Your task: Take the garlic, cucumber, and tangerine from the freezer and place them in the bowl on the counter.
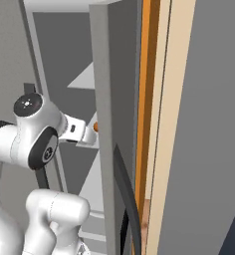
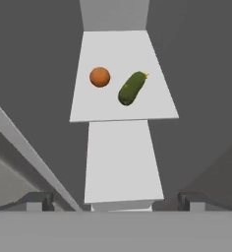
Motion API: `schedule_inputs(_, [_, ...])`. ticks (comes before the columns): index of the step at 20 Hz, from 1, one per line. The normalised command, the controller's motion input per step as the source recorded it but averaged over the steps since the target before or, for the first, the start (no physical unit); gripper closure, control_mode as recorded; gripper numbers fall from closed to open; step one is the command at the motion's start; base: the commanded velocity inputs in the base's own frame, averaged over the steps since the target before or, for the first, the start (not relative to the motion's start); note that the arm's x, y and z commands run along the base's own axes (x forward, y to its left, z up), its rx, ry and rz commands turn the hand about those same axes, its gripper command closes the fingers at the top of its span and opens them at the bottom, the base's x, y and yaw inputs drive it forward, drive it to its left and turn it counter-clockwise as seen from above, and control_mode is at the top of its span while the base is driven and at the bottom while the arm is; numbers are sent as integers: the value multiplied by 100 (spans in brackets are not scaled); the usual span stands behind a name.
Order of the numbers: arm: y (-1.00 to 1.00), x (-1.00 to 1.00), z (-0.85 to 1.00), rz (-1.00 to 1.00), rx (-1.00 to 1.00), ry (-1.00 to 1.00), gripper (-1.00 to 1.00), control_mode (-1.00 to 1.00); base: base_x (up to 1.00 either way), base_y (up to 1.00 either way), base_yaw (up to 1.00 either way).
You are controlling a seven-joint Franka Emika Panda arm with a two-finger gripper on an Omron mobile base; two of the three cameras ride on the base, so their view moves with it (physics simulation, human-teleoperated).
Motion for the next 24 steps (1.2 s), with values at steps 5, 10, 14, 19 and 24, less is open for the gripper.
schedule_inputs(5, [-8,52,-27,0,4,0,-100,-100,0,0,0])
schedule_inputs(10, [-10,48,-29,0,4,0,-100,-100,0,0,0])
schedule_inputs(14, [-5,44,-25,0,3,0,-100,-100,0,0,0])
schedule_inputs(19, [-9,39,-38,0,2,0,-100,-100,0,0,0])
schedule_inputs(24, [-5,42,-34,0,0,0,-100,-100,0,0,0])
